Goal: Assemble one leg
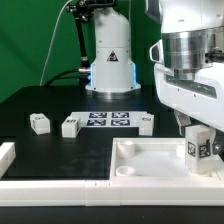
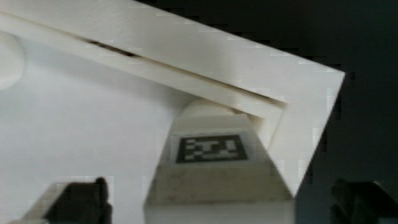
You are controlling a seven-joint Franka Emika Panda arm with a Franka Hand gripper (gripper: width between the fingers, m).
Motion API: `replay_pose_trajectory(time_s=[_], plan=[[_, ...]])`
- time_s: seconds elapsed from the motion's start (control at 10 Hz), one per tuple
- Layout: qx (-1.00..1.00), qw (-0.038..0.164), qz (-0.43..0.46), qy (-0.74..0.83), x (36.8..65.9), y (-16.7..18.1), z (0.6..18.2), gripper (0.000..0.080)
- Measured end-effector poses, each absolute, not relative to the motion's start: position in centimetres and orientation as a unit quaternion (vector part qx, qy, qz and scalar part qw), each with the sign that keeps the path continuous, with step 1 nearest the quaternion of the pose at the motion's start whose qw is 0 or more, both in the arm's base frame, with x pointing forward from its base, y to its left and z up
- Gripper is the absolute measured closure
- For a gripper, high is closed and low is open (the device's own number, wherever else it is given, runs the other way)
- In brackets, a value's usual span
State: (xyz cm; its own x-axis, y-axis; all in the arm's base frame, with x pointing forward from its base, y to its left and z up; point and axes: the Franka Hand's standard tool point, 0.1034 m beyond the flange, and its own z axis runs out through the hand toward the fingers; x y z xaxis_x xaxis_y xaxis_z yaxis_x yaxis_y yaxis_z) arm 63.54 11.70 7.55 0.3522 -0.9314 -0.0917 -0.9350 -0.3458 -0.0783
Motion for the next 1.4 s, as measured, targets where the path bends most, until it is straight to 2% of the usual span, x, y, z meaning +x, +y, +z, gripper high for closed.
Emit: replay_pose_trajectory(time_s=[0.2,0.7,1.0,1.4], plan=[[-0.844,0.057,0.016,0.533,63.44,11.92,7.58,0.0152],[-0.953,0.057,0.0,0.297,63.46,11.83,7.62,0.0151],[-0.989,0.032,-0.015,0.142,63.39,12.27,7.61,0.0151],[-0.999,0.027,-0.022,-0.016,63.55,11.59,7.59,0.0151]])
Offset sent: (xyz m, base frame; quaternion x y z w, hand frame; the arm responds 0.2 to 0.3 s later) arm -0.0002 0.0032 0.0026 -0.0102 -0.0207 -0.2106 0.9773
